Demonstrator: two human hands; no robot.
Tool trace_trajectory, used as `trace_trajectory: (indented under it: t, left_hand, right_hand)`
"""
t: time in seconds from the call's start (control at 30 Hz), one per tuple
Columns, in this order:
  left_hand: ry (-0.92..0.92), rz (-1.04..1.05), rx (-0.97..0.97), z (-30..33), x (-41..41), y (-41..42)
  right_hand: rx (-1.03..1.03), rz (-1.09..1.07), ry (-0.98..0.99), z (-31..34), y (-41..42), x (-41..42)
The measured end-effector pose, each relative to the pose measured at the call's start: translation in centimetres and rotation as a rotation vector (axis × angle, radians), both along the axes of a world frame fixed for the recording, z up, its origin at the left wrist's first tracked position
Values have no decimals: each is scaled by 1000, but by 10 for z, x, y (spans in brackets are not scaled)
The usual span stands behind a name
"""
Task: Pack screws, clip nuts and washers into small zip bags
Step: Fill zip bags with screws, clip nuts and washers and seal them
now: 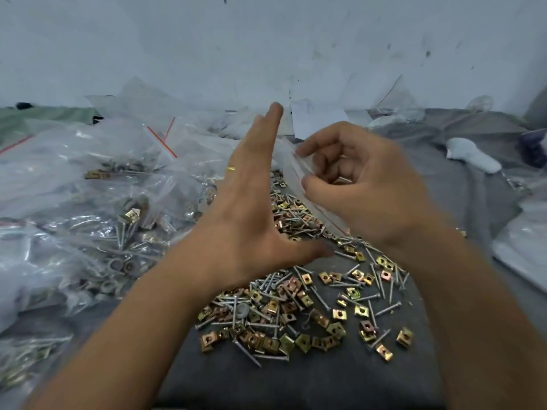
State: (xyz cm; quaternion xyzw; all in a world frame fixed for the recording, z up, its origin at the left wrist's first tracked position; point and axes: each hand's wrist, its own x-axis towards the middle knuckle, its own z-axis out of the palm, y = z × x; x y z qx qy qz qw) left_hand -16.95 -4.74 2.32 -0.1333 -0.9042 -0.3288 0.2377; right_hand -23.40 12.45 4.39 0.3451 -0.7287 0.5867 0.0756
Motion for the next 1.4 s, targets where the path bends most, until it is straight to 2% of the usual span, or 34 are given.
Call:
trace_trajectory:
  t: [0.07,0.17,0.33,0.57,0.8,1.23,1.4]
  left_hand:
    - [-10,33,102,0,1,11]
    - [74,51,177,-3,0,18]
    - [64,-100,276,-6,3,17]
    - [95,-184,295,-7,-2,16]
    - [111,-92,209,-9,-5,6]
    - [74,-106,267,-16,-8,20]
    - [177,-22,176,-16,-6,20]
  right_hand:
    - [-8,22,53,4,-6,8]
    - [15,-44,202,5,-12,16]
    - [23,-129,297,6,-15,18]
    - [38,-78,209,4,-3,11]
    - [33,-97,119,3,10,5]
    - [-103,-28,-102,-1,-5,13]
    - [-143,-108,-117,-2,1,8]
